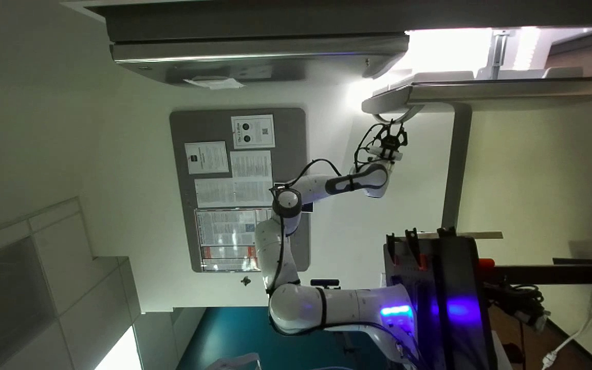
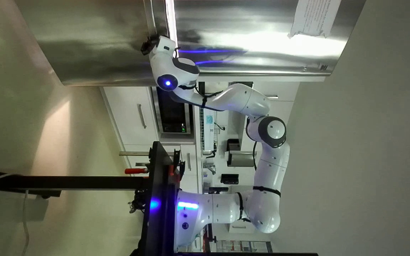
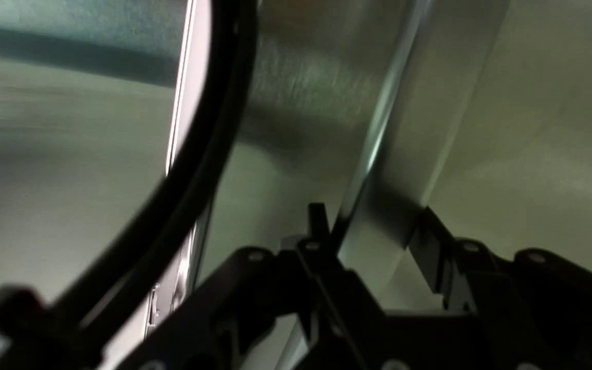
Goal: Close the bottom door of the fridge
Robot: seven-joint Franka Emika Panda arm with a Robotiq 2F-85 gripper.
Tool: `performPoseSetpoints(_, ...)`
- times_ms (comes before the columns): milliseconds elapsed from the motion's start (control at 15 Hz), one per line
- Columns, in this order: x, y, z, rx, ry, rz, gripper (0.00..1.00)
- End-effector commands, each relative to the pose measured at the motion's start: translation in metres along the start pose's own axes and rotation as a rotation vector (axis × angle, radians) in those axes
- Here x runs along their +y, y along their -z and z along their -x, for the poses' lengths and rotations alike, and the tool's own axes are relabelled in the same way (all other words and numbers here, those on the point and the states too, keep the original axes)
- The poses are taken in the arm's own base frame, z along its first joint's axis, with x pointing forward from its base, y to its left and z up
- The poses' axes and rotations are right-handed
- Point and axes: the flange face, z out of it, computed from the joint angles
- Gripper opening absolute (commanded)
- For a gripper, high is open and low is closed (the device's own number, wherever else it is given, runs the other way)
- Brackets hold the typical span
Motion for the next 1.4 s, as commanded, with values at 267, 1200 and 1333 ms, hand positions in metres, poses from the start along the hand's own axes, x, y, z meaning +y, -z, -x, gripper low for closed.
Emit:
performPoseSetpoints(267,0.028,-0.069,0.084,-0.060,0.091,0.079,0.19)
performPoseSetpoints(1200,0.062,-0.101,0.167,-0.043,0.309,0.139,1.00)
performPoseSetpoints(1333,0.065,-0.100,0.186,-0.048,0.379,0.150,1.00)
